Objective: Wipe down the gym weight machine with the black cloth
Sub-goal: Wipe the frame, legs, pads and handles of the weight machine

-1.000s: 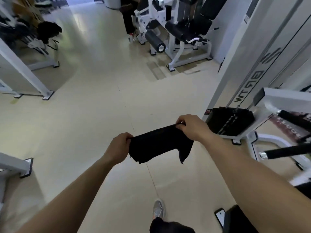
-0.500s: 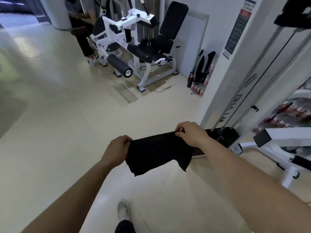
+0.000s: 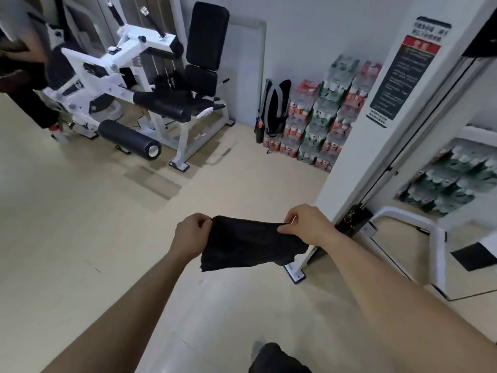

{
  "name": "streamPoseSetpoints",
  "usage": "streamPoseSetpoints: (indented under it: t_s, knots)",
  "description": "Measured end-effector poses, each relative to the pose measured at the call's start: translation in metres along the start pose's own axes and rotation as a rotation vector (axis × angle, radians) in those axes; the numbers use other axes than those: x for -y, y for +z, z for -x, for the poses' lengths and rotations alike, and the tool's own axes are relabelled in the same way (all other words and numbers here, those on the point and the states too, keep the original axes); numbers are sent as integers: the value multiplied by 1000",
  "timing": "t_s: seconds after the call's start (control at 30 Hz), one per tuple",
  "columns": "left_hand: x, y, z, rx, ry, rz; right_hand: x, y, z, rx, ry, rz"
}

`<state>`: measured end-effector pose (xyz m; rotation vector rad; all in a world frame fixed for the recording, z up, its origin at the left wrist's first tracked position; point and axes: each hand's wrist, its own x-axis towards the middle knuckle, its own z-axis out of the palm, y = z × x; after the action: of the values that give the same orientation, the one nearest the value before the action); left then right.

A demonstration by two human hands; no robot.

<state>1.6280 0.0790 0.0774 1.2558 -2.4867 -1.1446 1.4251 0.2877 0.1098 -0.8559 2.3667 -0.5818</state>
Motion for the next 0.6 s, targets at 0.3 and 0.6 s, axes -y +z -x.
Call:
streamPoseSetpoints:
  t_s: [0.3, 0.6]
  knots:
    - [-46, 21, -189, 186, -1, 72, 34, -1, -180, -25, 147, -347]
    - [-126, 39, -335, 310, 79, 181, 83, -32, -328, -145, 315, -702]
